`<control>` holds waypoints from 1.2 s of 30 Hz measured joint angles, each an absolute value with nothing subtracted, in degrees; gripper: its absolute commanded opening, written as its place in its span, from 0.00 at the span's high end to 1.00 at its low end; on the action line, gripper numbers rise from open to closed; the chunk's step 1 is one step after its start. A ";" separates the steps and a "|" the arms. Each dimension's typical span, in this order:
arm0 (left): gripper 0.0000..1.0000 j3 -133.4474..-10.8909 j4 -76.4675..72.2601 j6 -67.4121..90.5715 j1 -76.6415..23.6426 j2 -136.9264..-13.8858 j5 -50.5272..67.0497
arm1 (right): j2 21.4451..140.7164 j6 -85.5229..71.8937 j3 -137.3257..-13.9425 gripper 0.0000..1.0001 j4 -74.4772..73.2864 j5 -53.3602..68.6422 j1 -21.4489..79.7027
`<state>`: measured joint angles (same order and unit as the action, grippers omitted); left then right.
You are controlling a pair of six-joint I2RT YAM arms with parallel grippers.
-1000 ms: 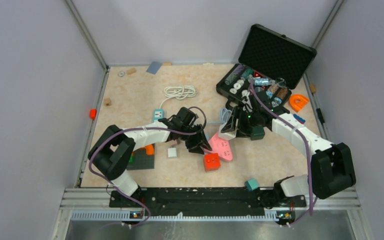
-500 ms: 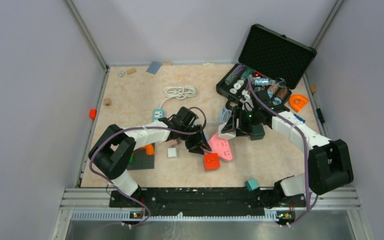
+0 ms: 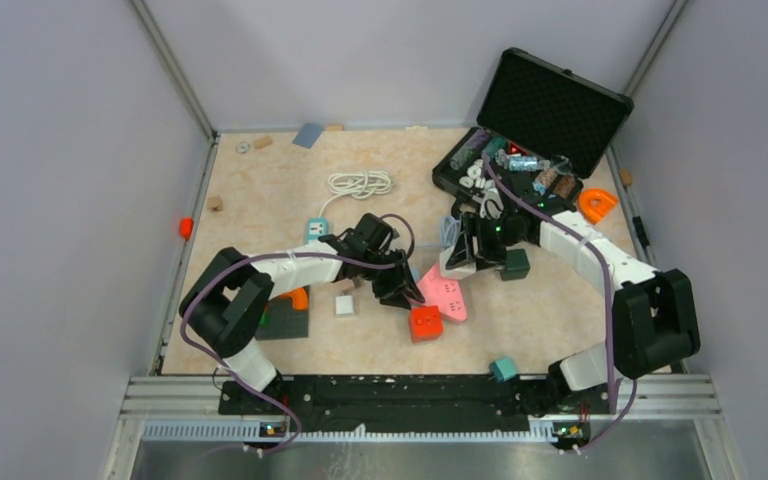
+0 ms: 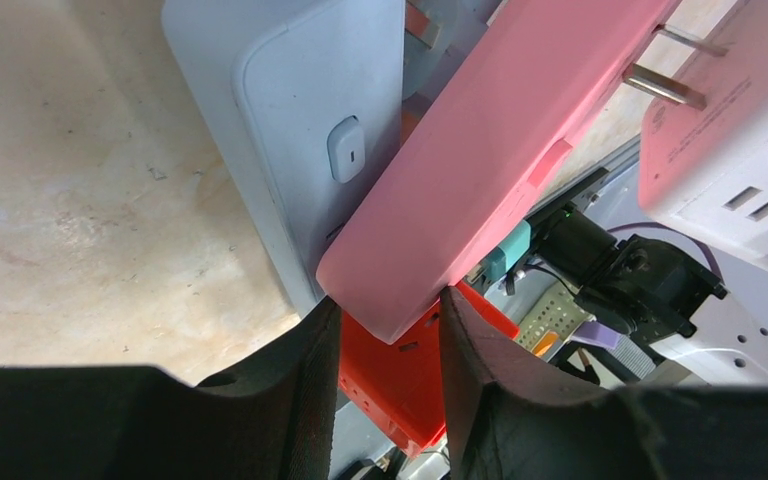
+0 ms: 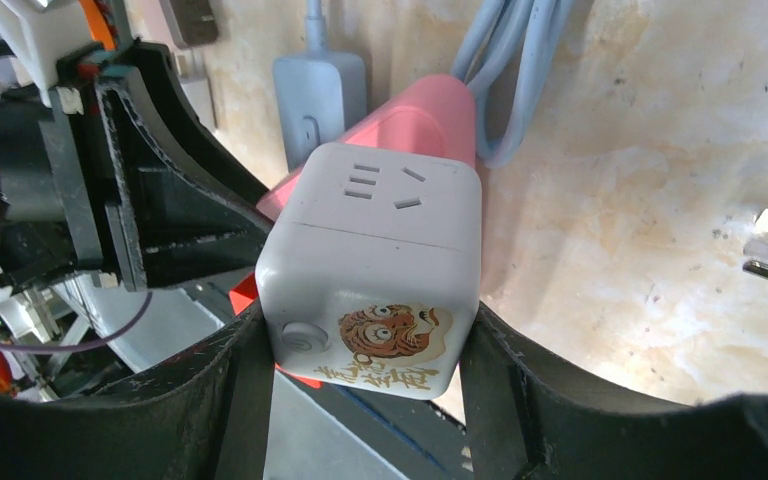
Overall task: Insert the plug
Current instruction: Insert the plug into the socket.
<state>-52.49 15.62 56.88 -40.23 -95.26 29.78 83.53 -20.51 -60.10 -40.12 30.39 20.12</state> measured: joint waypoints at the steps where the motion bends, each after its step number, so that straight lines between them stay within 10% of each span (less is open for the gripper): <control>1: 0.61 -52.62 15.62 56.90 -40.23 -95.39 29.85 | 83.53 -20.01 -60.23 1.00 -40.58 29.93 20.12; 36: 0.63 -54.76 17.02 56.86 -40.34 -97.41 32.56 | 86.02 -12.19 -63.79 1.00 -48.93 22.39 25.04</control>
